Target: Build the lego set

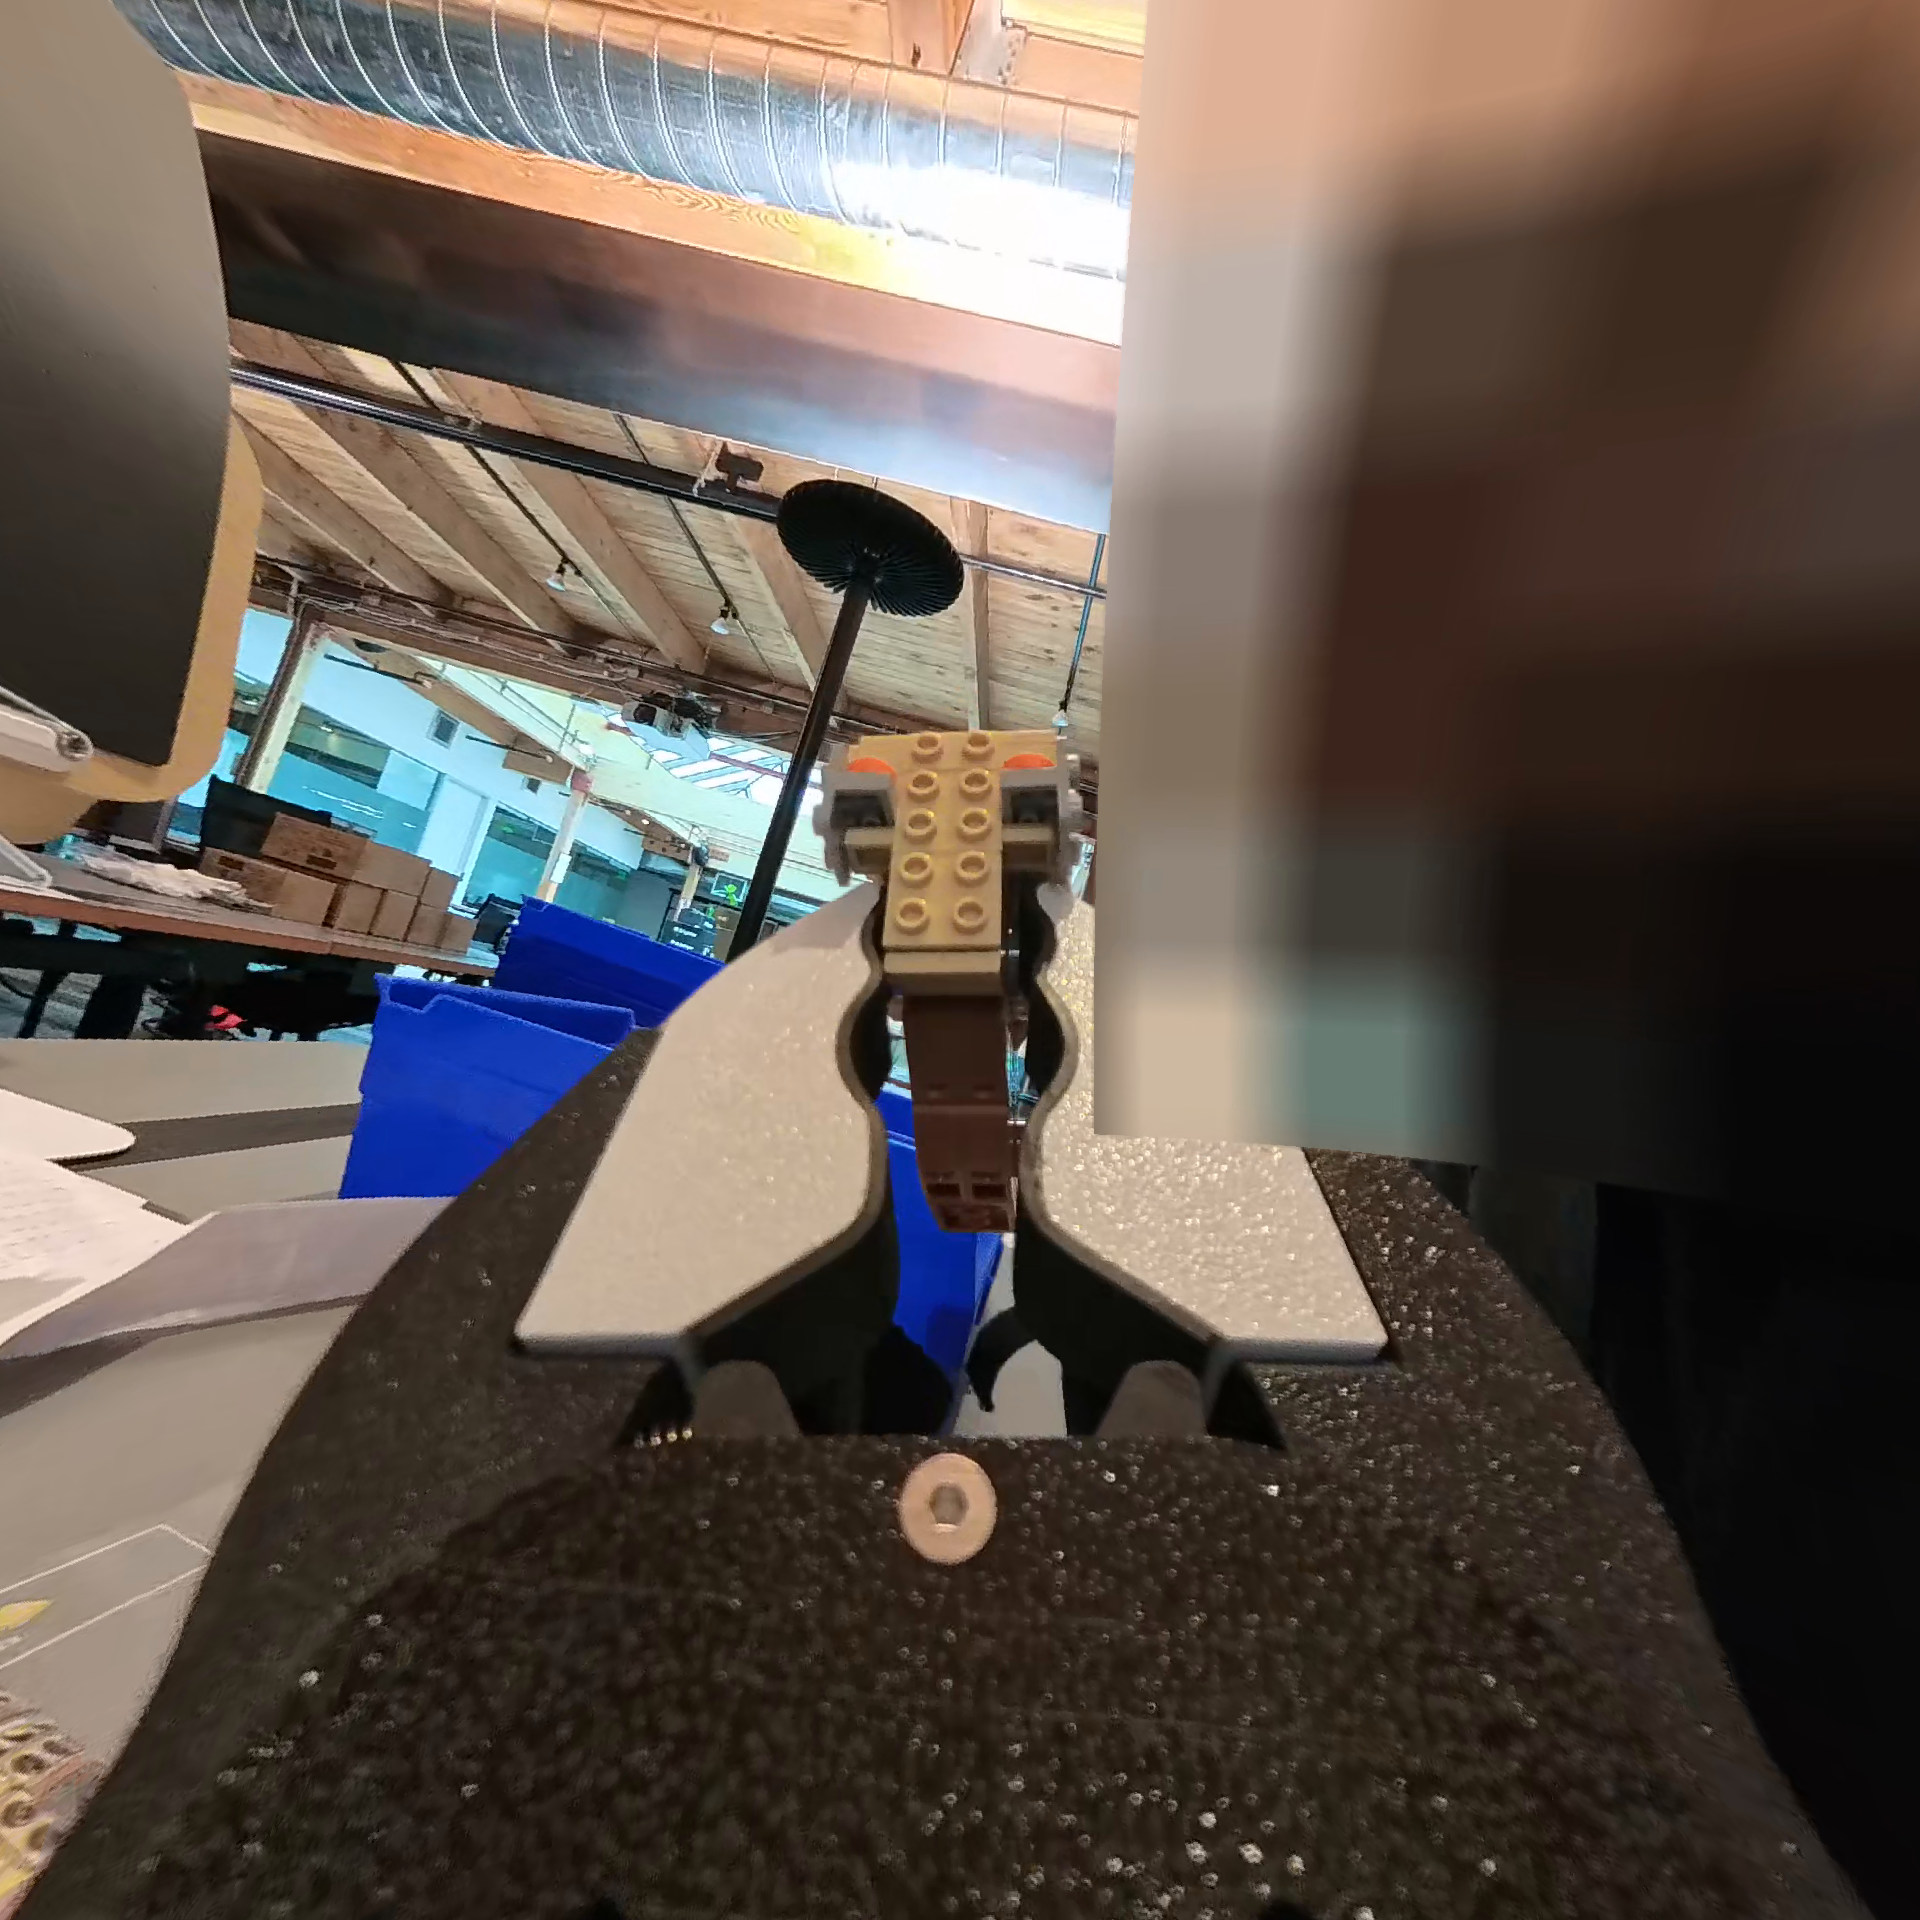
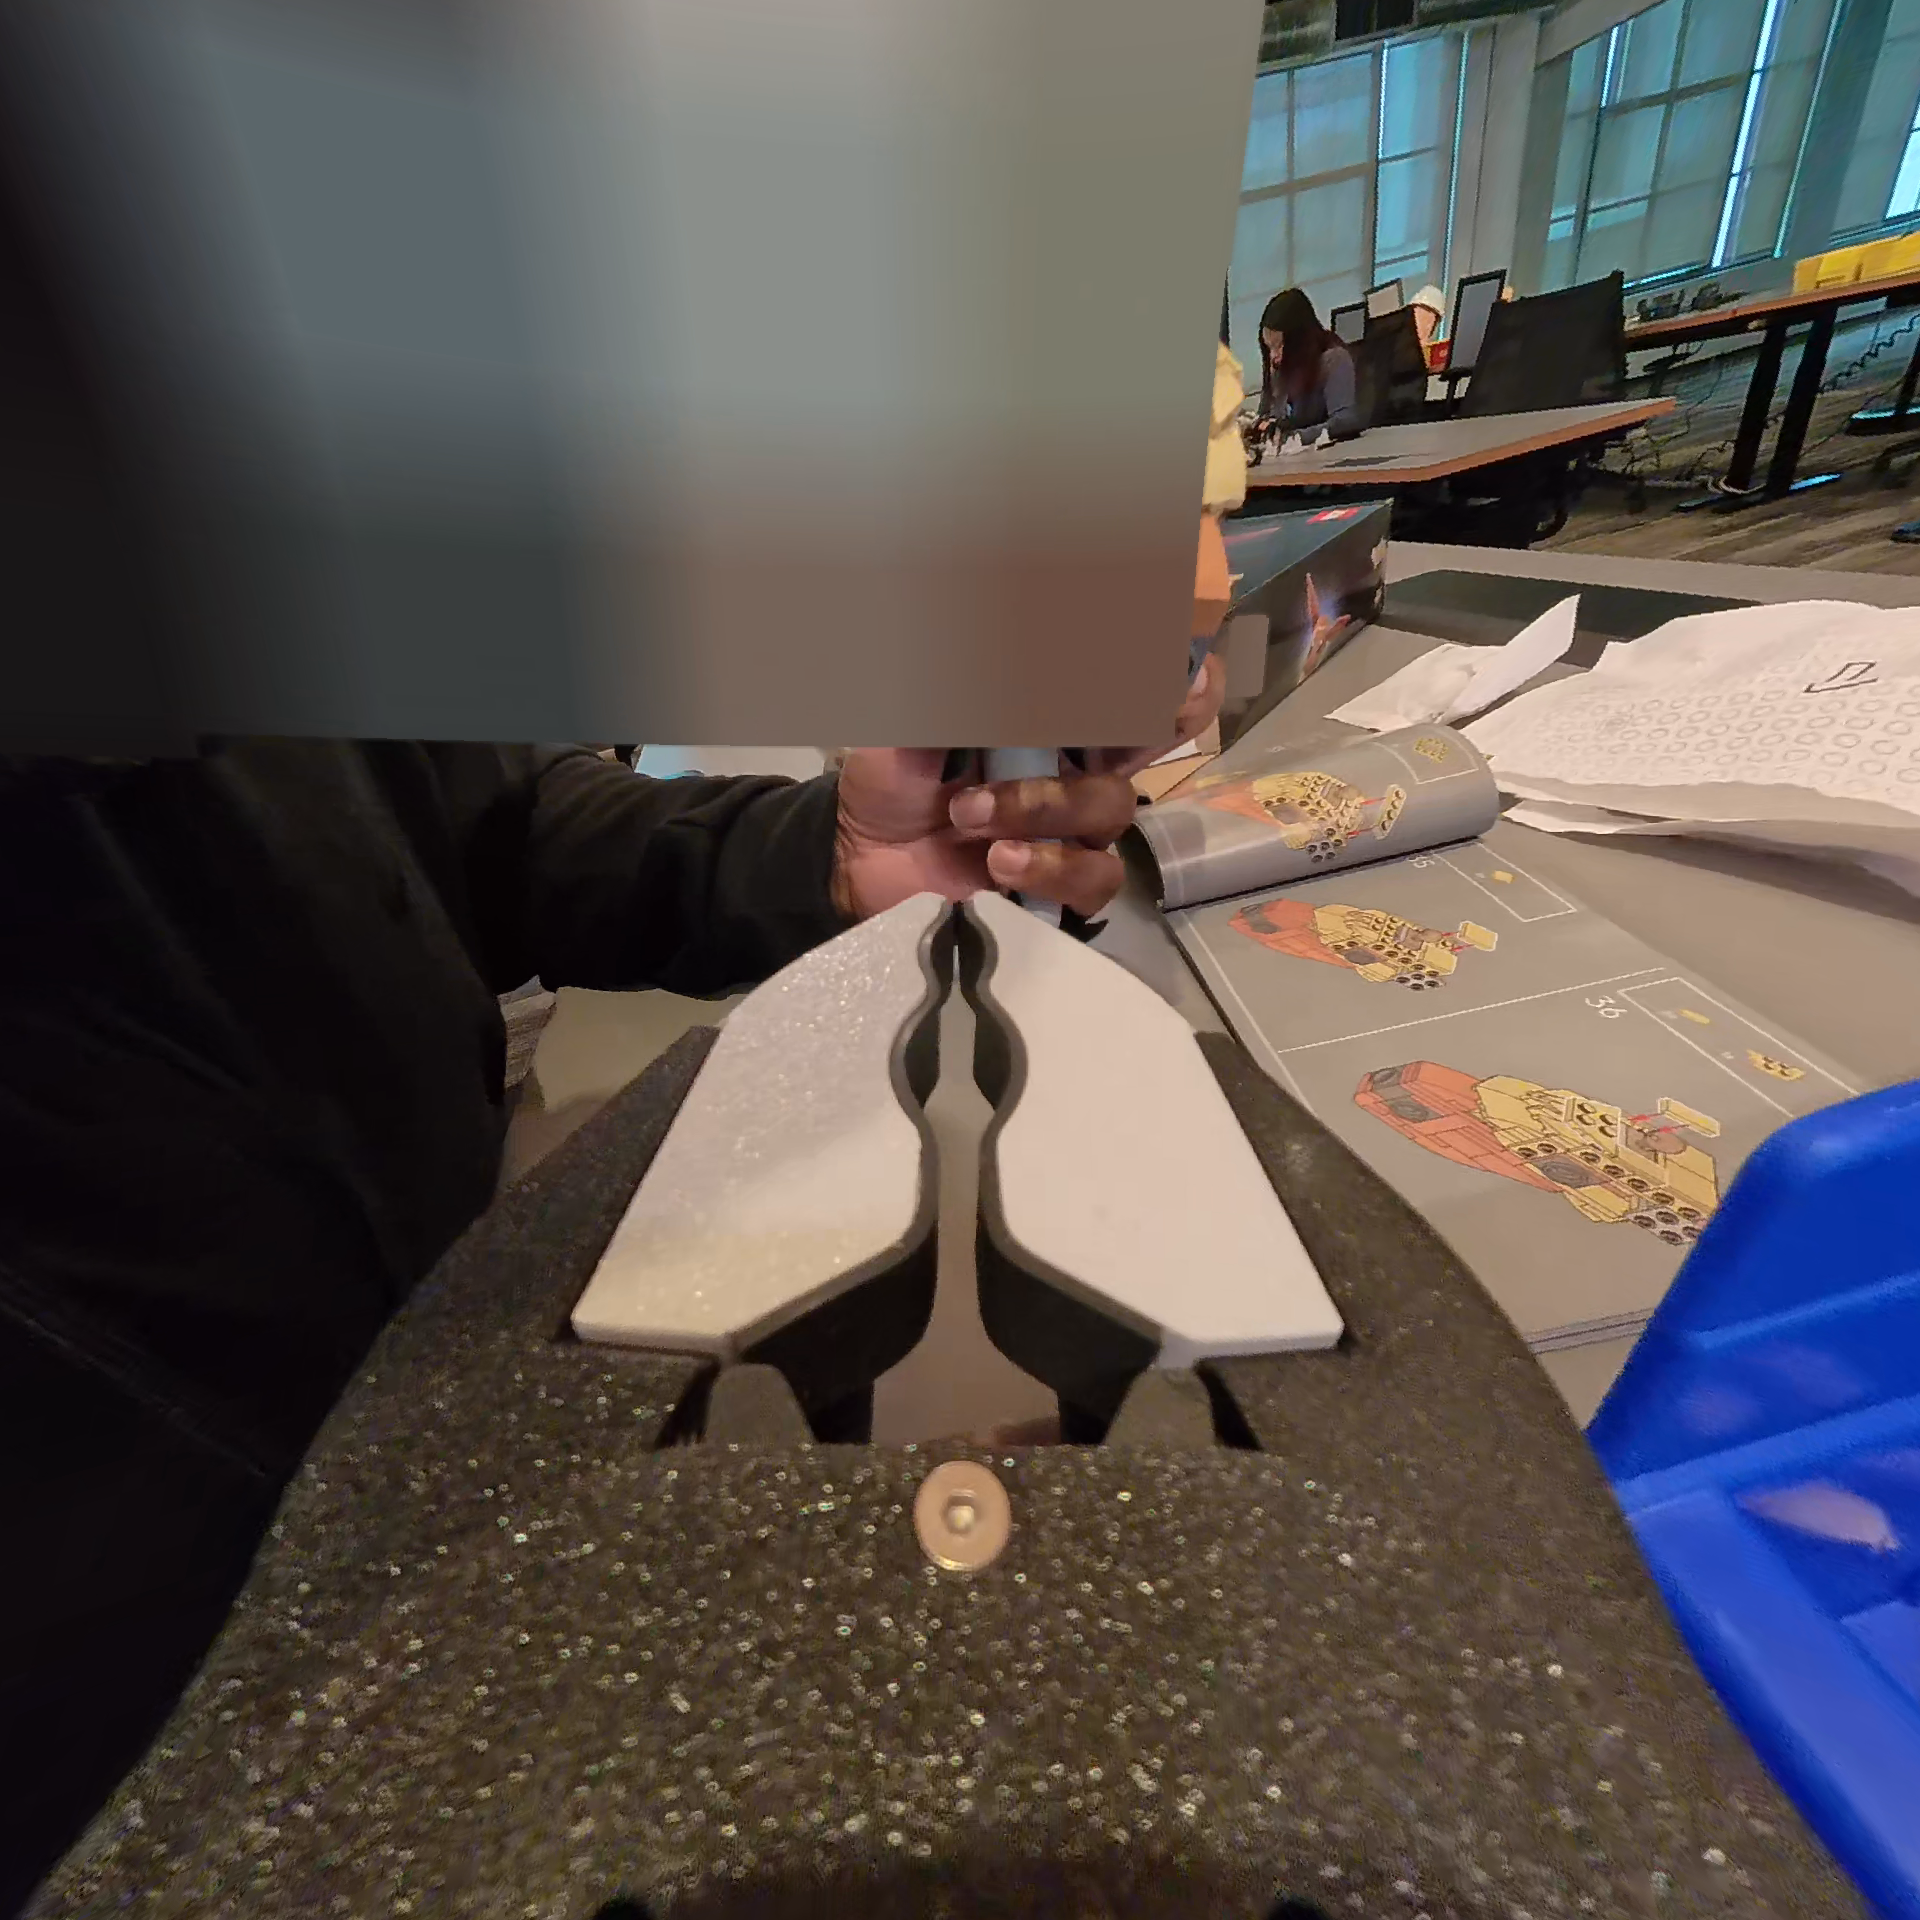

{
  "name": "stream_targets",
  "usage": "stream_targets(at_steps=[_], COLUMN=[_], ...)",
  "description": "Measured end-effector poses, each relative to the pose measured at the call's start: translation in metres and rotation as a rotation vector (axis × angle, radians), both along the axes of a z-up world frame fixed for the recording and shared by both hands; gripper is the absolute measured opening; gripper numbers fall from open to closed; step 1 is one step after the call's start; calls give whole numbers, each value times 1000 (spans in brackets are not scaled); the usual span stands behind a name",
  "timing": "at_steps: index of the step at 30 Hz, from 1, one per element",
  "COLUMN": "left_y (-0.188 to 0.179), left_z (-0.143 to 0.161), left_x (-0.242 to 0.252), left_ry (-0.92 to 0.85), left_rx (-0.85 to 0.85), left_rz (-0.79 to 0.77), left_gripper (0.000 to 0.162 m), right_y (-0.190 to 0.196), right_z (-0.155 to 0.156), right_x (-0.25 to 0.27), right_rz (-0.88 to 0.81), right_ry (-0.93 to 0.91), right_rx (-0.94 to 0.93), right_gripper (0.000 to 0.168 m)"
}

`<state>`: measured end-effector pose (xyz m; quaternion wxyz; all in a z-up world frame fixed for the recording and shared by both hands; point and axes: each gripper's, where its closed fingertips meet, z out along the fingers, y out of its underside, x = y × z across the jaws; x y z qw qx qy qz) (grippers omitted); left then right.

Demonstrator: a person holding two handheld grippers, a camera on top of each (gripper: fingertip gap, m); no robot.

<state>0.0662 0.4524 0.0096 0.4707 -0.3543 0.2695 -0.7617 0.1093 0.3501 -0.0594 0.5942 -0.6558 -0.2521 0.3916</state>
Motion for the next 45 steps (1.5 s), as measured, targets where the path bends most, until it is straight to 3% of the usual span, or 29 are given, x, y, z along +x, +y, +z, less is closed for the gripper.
stream_targets(at_steps=[45], left_y=[-17], left_z=[2], left_x=[-3], left_ry=[-63], left_rx=[15], left_rz=[-130], left_gripper=[21], right_y=[-1], right_z=[3], right_x=[5], right_rz=[38], right_ry=[75], right_rx=[-39], right_gripper=[0])
